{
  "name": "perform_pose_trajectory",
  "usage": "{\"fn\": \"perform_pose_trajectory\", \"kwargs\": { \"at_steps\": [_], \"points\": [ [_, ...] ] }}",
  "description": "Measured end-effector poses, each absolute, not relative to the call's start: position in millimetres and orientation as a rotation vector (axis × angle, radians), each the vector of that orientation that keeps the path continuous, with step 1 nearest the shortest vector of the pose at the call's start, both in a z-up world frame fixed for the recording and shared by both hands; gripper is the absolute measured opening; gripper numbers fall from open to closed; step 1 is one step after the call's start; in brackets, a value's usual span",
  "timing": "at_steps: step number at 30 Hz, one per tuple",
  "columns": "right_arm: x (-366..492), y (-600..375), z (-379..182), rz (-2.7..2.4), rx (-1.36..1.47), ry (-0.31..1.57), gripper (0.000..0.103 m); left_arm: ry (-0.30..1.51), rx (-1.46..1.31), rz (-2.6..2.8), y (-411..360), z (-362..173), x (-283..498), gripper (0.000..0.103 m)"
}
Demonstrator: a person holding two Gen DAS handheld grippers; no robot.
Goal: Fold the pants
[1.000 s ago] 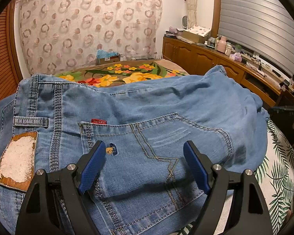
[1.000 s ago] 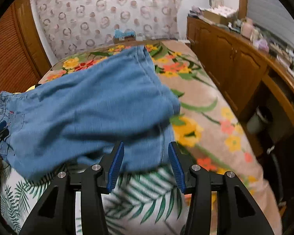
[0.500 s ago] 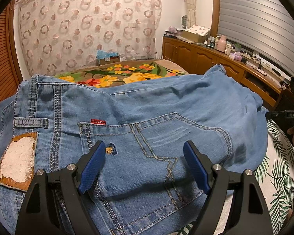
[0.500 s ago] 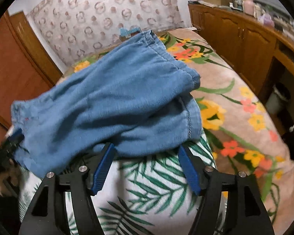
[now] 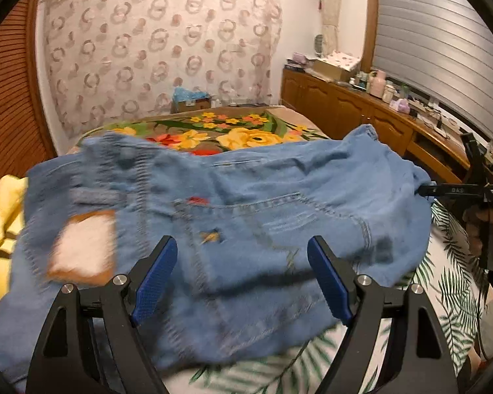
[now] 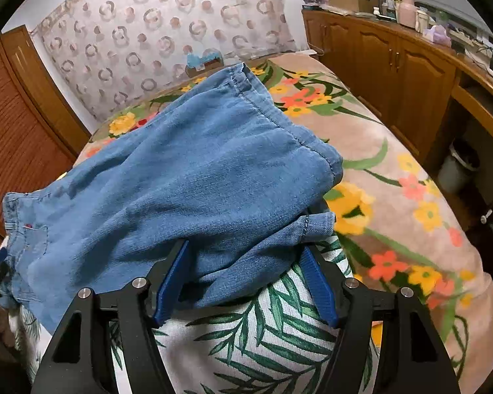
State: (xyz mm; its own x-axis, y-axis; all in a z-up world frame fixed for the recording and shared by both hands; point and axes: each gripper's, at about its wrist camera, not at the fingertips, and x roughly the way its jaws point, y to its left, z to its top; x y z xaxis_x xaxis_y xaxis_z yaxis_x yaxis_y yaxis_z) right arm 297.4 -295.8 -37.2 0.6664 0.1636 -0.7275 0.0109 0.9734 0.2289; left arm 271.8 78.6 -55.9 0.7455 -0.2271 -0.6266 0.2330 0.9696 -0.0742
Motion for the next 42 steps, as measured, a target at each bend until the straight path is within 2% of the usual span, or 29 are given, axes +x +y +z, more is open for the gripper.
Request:
{"fn": "perform_pose_trajectory", "kwargs": {
  "at_steps": [1, 3, 7, 9, 11, 16, 24, 26, 30, 38, 39, 42],
  "points": [
    [295.0, -292.4, -34.5, 0.079, 0.208, 0.837, 0.065, 0.686, 0.012, -0.231, 85.4, -54.5, 266.5, 0.082],
    [291.6, -285.1, -32.1, 0.048, 0.177, 0.831, 0.050, 0.692, 0.015, -0.185, 100.4, -54.1, 256.3, 0.082],
    [289.5, -276.4, -31.0, 0.024, 0.136, 0.823, 0.035, 0.710, 0.002, -0.104, 135.3, -59.1, 239.5, 0.078],
    [289.7, -274.5, -30.9, 0.041, 0.135, 0.821, 0.023, 0.717, -0.009, -0.063, 153.7, -62.4, 233.0, 0.077],
    [288.5, -270.7, -31.0, 0.053, 0.122, 0.818, 0.019, 0.731, -0.021, -0.039, 163.2, -66.2, 231.4, 0.076],
    [286.1, -273.4, -29.8, 0.074, 0.131, 0.796, 0.016, 0.763, -0.064, -0.032, 174.9, -78.1, 238.7, 0.067],
    [279.5, -277.5, -26.0, 0.098, 0.118, 0.744, 0.015, 0.749, 0.017, -0.052, 152.9, -83.9, 239.9, 0.037],
    [277.3, -278.0, -23.8, 0.109, 0.112, 0.721, 0.014, 0.700, 0.046, -0.050, 147.6, -74.3, 233.1, 0.034],
    [272.4, -274.3, -18.3, 0.112, 0.084, 0.681, 0.014, 0.652, 0.090, -0.047, 136.8, -57.8, 225.7, 0.020],
    [262.7, -272.4, -9.9, 0.099, 0.035, 0.609, 0.012, 0.589, 0.055, -0.034, 136.4, -30.8, 221.3, 0.011],
    [259.6, -273.3, -9.2, 0.100, 0.034, 0.601, 0.012, 0.581, 0.052, -0.030, 135.9, -28.9, 219.4, 0.007],
    [246.4, -271.4, -9.6, 0.104, 0.030, 0.581, 0.012, 0.553, 0.050, -0.018, 136.7, -18.3, 210.0, 0.003]
  ]
}}
